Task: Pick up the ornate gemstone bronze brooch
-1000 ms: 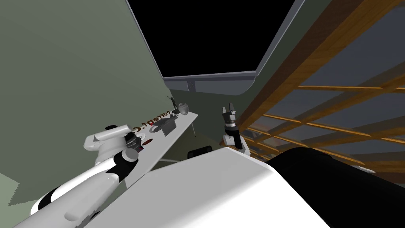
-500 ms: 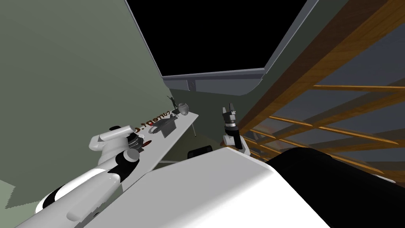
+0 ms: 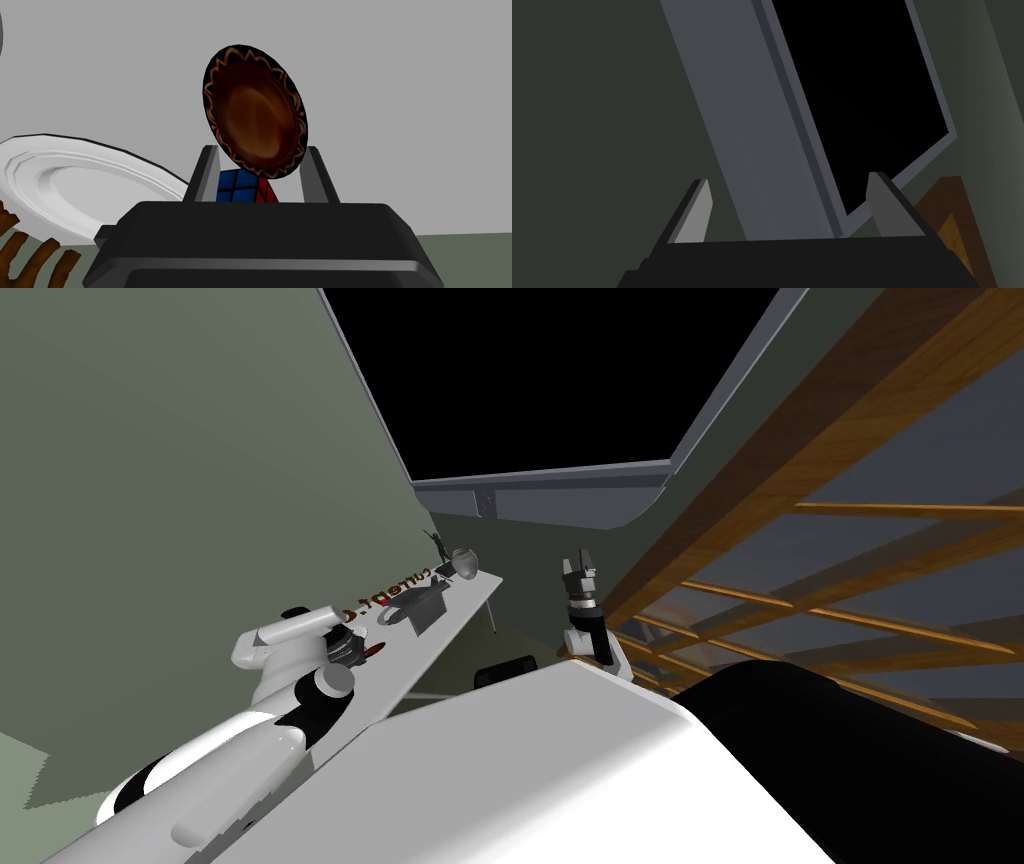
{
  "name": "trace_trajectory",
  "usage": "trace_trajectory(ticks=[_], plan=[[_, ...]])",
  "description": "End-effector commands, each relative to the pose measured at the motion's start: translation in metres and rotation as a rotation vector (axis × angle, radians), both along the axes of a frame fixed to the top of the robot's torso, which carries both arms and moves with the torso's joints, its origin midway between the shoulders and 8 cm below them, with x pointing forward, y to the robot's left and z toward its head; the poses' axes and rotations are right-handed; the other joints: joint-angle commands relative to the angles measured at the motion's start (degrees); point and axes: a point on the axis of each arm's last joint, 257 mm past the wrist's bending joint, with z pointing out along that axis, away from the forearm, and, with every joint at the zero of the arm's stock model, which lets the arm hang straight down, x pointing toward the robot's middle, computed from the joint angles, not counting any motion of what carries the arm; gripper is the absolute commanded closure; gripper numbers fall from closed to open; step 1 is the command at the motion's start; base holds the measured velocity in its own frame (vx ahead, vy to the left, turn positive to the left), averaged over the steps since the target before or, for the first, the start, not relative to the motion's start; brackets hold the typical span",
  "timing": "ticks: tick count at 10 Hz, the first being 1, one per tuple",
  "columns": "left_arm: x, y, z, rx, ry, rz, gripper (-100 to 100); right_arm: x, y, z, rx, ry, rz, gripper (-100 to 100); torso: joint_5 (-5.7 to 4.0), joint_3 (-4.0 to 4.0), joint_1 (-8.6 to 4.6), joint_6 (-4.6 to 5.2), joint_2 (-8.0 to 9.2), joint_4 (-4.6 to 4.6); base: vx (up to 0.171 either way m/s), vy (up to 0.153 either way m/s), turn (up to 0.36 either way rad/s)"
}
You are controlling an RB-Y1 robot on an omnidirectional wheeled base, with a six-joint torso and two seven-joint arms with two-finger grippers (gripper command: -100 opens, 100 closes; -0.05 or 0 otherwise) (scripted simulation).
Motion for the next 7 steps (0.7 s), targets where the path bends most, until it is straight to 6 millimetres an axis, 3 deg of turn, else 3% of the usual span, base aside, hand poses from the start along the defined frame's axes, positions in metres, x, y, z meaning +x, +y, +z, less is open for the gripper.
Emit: trace_trajectory(ticks=[1,2,3,4,6,7], plan=[[0.0,0.0,0.0,0.0,0.0,0.0,100,0.0,0.0,0.0,0.0,0.0,0.0,0,0.0,0.0,0.0,0.0,0.0,0.0,0.0,0.0,0.0],[0.0,0.0,0.0,0.0,0.0,0.0,100,0.0,0.0,0.0,0.0,0.0,0.0,0,0.0,0.0,0.01,0.0,-0.01,0.0,0.0,0.0,0.0],[0.0,0.0,0.0,0.0,0.0,0.0,0,0.0,0.0,0.0,0.0,0.0,0.0,0,0.0,-0.01,0.01,0.0,-0.01,0.0,0.0,0.0,0.0],[0.001,0.004,0.013,0.001,0.001,0.004,100,0.0,0.0,0.0,0.0,0.0,0.0,0,0.0,-0.01,0.01,0.0,-0.01,0.0,-0.006,-0.02,-0.044],[0.001,0.004,0.015,0.003,-0.001,0.006,100,0.0,0.0,0.0,0.0,0.0,0.0,0,-0.06,0.02,-0.14,0.04,0.01,0.03,-0.004,-0.02,-0.027],[0.001,0.004,0.016,0.002,0.0,0.006,0,0.0,0.0,0.0,0.0,0.0,0.0,0,-0.02,0.01,-0.07,0.02,0.01,0.0,0.0,0.0,0.0]])
